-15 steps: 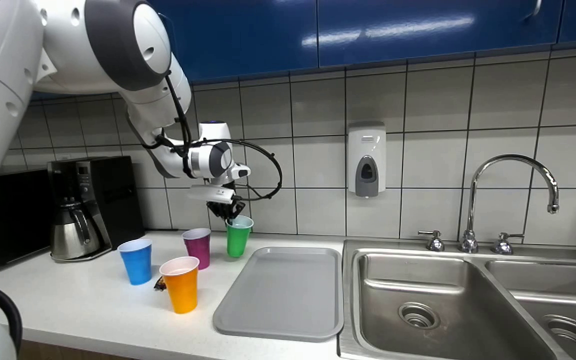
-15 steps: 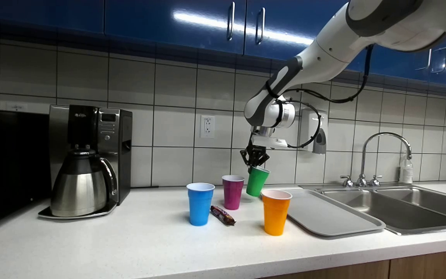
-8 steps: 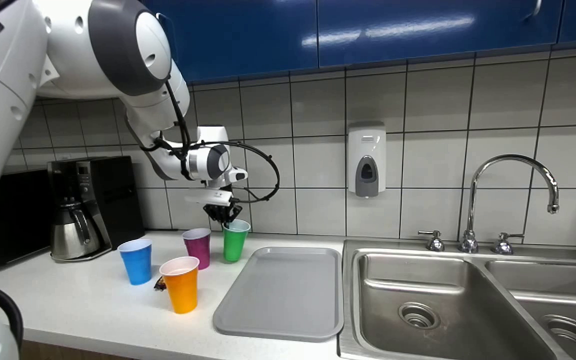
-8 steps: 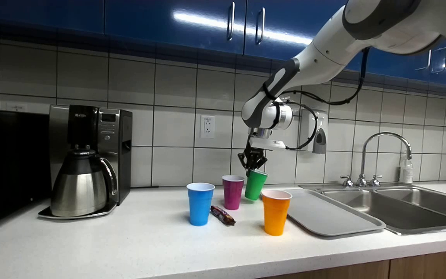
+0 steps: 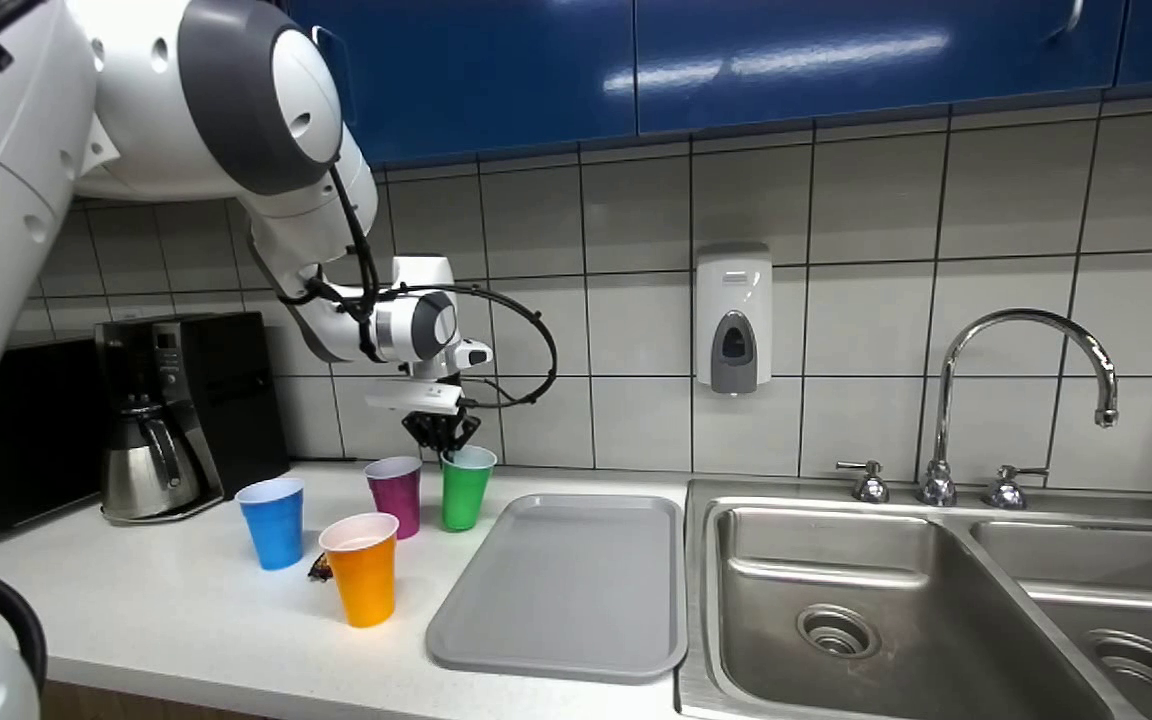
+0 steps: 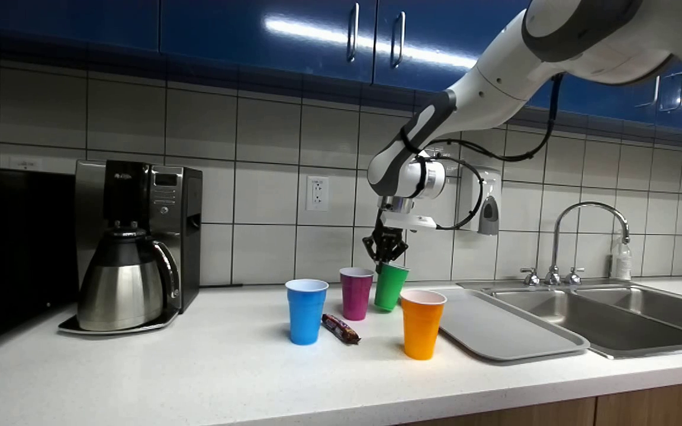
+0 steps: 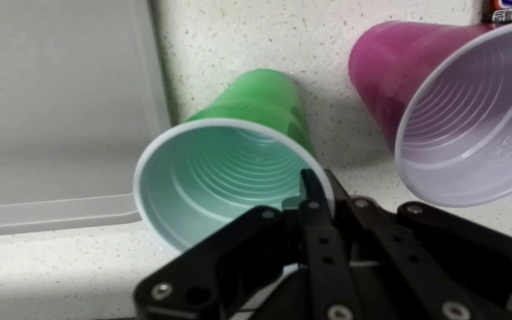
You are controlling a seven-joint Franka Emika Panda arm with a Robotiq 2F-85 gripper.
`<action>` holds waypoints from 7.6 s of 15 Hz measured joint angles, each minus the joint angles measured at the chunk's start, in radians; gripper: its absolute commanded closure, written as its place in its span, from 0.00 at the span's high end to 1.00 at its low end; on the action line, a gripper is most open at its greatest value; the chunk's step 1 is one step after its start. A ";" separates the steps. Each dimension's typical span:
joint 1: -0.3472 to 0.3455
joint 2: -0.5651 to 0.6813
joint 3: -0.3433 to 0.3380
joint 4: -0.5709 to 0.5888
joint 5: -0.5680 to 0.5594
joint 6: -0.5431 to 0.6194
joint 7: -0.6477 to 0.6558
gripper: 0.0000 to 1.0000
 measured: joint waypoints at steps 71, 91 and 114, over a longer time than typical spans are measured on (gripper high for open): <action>-0.033 -0.247 -0.003 -0.200 0.102 0.020 -0.120 1.00; -0.046 -0.530 -0.018 -0.505 0.232 0.020 -0.253 1.00; -0.031 -0.780 -0.057 -0.724 0.269 0.007 -0.313 1.00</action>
